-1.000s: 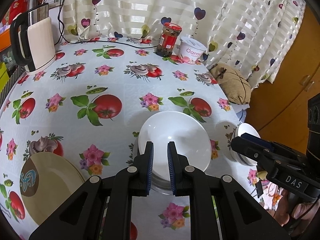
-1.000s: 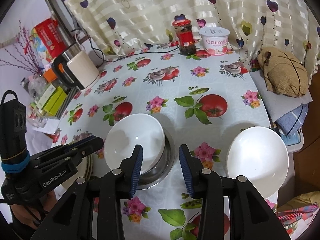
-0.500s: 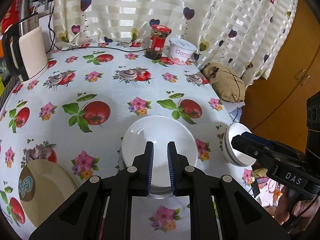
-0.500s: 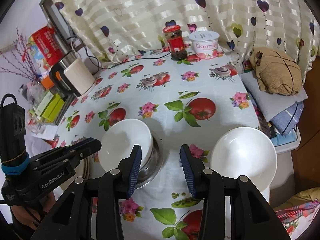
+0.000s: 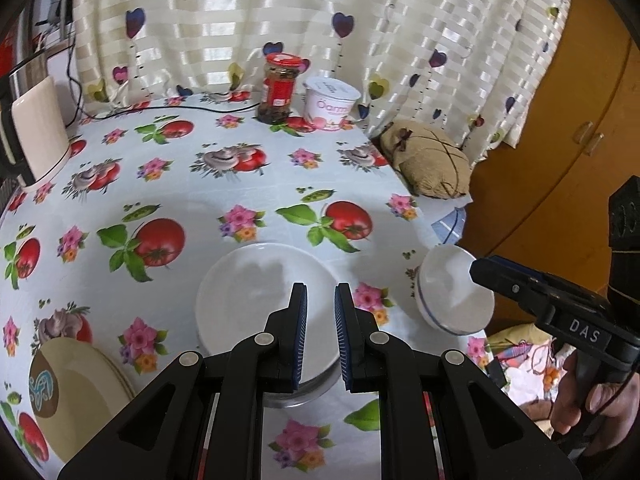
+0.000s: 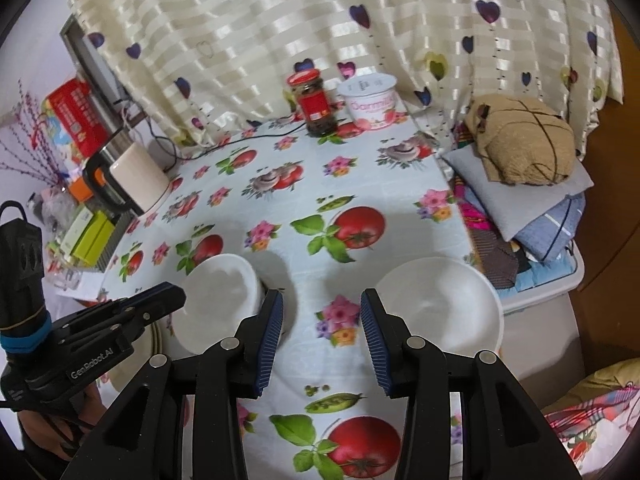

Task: Organize plates and bowls
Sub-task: 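Move the right gripper to the white bowl beside the steel bowl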

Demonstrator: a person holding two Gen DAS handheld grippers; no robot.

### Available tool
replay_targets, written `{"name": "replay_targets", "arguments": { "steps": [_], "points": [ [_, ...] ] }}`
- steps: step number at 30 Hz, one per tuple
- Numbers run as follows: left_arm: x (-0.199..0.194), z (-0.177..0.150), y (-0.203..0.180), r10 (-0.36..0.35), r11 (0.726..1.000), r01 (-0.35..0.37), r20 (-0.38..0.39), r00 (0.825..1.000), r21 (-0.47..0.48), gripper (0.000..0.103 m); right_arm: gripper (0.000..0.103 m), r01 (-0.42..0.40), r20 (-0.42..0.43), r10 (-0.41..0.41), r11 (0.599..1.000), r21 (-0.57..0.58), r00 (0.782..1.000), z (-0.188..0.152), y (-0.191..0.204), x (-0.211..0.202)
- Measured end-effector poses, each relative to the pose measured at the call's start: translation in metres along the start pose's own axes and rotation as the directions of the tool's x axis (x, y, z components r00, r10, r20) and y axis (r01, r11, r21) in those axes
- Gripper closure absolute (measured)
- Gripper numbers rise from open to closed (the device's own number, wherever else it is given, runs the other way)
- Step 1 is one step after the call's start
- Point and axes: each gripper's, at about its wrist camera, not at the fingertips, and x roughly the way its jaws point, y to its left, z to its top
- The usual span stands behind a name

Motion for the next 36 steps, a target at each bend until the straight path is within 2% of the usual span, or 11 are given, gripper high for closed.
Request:
{"name": "replay_targets", "arguments": {
  "steps": [15,36],
  "points": [
    [0.021,0.007,-0.043,-0.055,0.996,0.057,-0.031,0.998,0.075,0.088,0.063,0.057,0.031,-0.06,0.994,0.09,0.998,-0.004,-0.051,-0.018],
    [0.073,0.001,-0.077,-0.151,0.985,0.161,-0.128,0.98,0.066,0.084,0.063,0.1,-0.011,-0.099,0.982,0.162,0.995,-0.02,-0.098,-0.006]
  ]
}}
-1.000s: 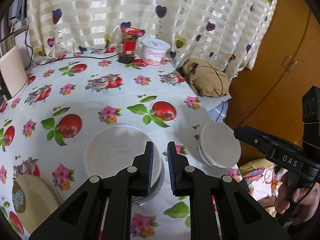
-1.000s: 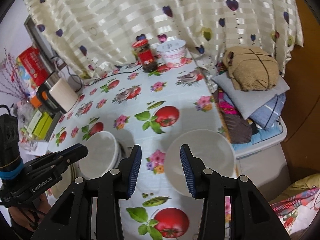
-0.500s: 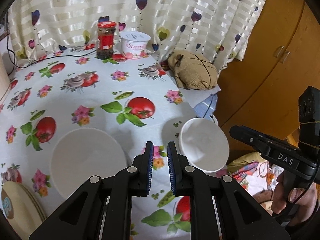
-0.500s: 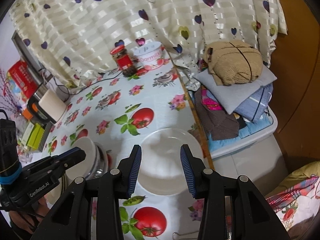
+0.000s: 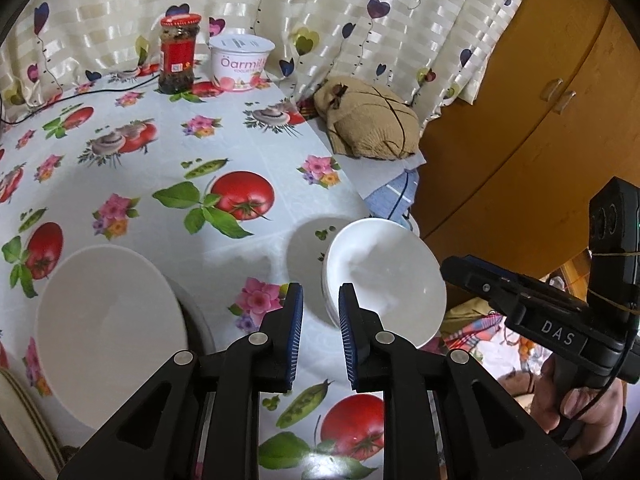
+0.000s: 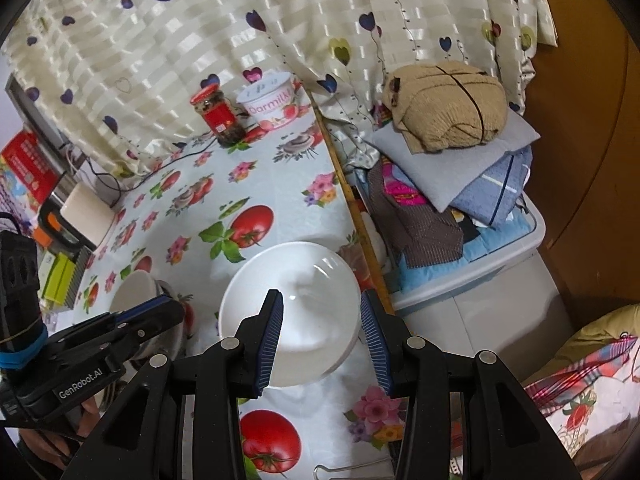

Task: Organize plates and bowls
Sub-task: 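Move the right gripper to the white bowl beside the steel bowl, then grip the rim of the white bowl with the right gripper and lift it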

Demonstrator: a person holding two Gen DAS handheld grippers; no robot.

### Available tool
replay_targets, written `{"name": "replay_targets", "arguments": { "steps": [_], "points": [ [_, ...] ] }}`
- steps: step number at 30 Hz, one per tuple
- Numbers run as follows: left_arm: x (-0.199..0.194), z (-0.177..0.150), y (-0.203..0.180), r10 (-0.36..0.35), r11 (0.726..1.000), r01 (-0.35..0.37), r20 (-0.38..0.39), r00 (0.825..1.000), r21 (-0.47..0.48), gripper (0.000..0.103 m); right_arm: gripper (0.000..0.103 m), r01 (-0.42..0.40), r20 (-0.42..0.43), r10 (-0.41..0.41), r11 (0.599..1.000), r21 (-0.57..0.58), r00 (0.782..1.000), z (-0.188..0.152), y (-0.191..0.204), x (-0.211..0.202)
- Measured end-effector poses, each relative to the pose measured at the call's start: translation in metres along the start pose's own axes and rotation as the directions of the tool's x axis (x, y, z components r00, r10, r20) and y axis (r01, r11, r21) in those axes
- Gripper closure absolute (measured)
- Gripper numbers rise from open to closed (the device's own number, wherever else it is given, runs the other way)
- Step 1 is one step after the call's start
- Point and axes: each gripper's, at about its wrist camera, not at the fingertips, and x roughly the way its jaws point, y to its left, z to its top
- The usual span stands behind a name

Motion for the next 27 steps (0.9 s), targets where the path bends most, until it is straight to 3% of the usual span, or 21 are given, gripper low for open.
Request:
{"name": "replay_targets", "arguments": {
  "steps": [8,27],
  "points": [
    [0.017,0.0,-0.004,-0.011,1.0,0.011,-0.03,0.999,0.0,0.084,0.065,0.008,-0.027,-0.008,1.0,0.005,1.0,-0.004,-0.005,0.011],
    [0.042,-0.004,-0.003,-0.034,0.999,0.034,-0.071,0.997,-0.01,0.084,0.084,0.027,-0.074,-0.027,1.0,0.009,0.997,-0.009,-0.012,0.03]
  ]
}}
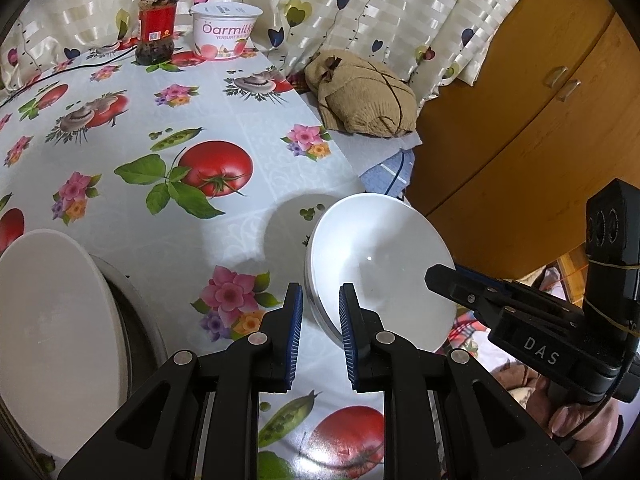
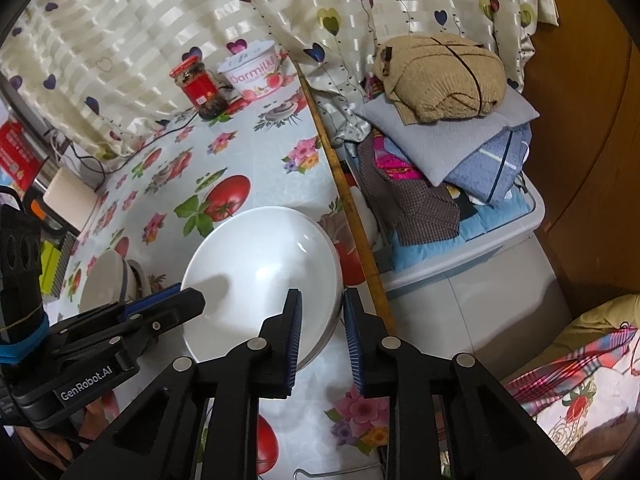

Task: Organize plates and bowls
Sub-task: 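Grip the rim of the white bowl with the right gripper and lift it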

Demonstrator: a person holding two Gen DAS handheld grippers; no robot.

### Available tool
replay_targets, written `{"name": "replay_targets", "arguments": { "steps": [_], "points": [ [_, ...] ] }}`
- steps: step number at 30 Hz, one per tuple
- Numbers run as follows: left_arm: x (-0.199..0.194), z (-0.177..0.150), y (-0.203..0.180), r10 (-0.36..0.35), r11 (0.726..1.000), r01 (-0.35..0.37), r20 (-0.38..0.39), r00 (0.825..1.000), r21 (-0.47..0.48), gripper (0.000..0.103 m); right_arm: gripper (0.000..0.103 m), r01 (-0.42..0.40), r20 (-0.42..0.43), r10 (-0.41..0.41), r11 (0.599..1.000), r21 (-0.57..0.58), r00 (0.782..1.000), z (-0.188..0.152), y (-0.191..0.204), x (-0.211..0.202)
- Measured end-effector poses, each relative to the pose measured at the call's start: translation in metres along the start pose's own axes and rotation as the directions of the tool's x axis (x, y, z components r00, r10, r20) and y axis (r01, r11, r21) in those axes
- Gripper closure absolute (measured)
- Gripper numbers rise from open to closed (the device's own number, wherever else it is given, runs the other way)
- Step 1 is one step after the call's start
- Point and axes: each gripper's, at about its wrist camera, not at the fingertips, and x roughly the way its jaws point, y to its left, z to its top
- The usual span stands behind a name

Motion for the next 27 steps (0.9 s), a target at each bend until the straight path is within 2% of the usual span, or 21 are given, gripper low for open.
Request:
{"name": "replay_targets", "arguments": {
  "steps": [7,27],
  "points": [
    [0.003,-0.001,0.002,-0.002,1.0,0.002,-0.009,1.0,0.0,0.084,0.089,-0.002,-0.003,0.002,1.0,0.001,1.0,-0.001,-0.002,0.002],
    [-0.009,0.001,0.001,0.015,1.0,-0.015,0.008,1.0,0.0,0.085,0.089,-0.003,0.01,0.004,1.0,-0.015,1.0,0.0,0.009,-0.005]
  ]
}}
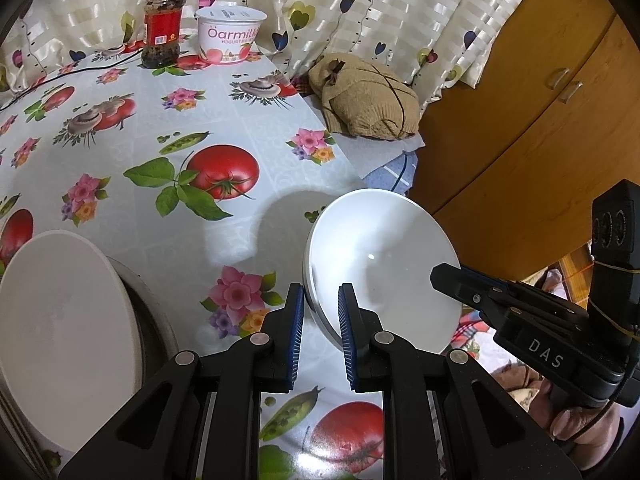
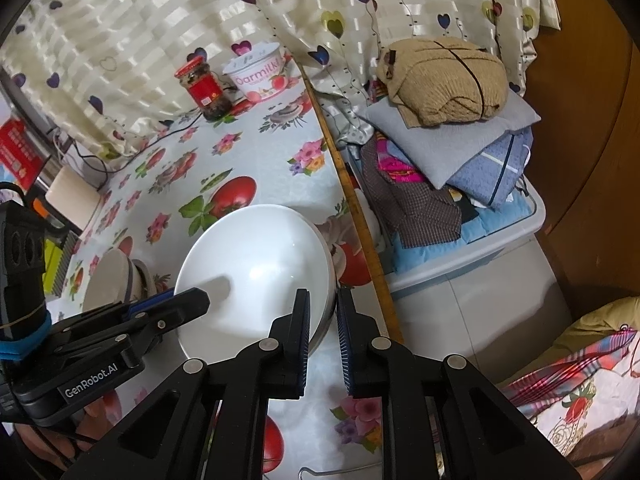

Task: Organize plates and bowls
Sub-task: 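Grip the rim of the white bowl with the right gripper and lift it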

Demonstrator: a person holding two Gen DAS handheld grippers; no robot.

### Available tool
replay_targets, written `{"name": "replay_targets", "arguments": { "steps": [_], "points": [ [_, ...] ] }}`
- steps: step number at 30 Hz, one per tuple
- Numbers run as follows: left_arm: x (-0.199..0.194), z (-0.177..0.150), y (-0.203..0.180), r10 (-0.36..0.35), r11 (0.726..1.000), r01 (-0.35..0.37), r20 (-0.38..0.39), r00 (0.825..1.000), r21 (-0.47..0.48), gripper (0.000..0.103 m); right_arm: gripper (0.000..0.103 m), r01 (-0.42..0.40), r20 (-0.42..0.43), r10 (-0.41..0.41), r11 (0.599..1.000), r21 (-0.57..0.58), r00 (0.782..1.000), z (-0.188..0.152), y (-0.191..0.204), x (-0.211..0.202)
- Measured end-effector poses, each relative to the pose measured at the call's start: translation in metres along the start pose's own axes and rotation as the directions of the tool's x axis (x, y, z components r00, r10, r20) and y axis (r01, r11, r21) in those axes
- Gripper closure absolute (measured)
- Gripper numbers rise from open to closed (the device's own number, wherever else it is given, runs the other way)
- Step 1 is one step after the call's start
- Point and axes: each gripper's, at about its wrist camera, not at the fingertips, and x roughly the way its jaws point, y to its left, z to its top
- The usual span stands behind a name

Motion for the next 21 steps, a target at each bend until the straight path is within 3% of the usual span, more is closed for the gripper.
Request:
{"name": "replay_targets", "arguments": {
  "steps": [21],
  "points": [
    [-0.042,0.004,0.004,0.024,1.0,-0.024,0.064,0.998,-0.01,0.085,0.089,-0.013,0.054,0.016,0.998,-0.062,0.998,0.012,0.031,-0.027]
  ]
}}
